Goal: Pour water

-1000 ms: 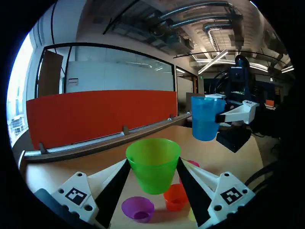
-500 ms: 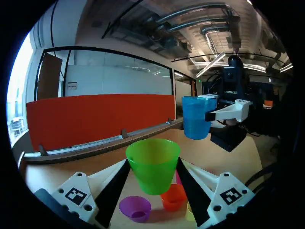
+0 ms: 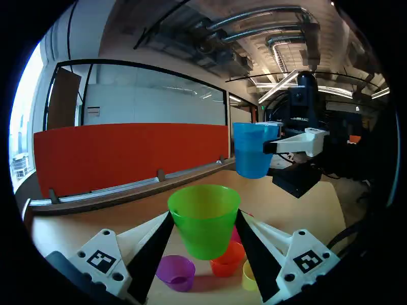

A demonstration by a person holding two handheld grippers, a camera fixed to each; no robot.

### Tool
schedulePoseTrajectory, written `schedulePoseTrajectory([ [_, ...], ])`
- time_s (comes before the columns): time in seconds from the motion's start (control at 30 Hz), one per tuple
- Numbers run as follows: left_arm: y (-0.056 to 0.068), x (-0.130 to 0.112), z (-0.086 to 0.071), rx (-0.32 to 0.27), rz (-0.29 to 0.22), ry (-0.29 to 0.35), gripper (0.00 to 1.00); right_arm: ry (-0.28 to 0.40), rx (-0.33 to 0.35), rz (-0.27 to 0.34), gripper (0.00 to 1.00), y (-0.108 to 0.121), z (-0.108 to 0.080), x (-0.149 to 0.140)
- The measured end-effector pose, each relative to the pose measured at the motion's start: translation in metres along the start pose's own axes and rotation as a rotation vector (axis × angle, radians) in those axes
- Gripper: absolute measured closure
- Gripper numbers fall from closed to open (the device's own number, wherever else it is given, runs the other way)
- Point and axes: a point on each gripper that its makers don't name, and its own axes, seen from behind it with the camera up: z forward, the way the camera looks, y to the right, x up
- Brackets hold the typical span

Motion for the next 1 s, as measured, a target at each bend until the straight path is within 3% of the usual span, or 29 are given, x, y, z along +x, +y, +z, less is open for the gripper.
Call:
schedulePoseTrajectory([
  [0.3, 0.006, -0.006, -0.005, -0.029, 0.001, -0.006, 0.16, 0.005, 0.019, -0.008, 0.12, -0.001, 0.004, 0.002],
  [1.0, 0.018, -0.014, -0.015, -0.082, -0.007, -0.011, 0.16, 0.006, 0.038, -0.091, 0.12, -0.002, 0.016, 0.01],
])
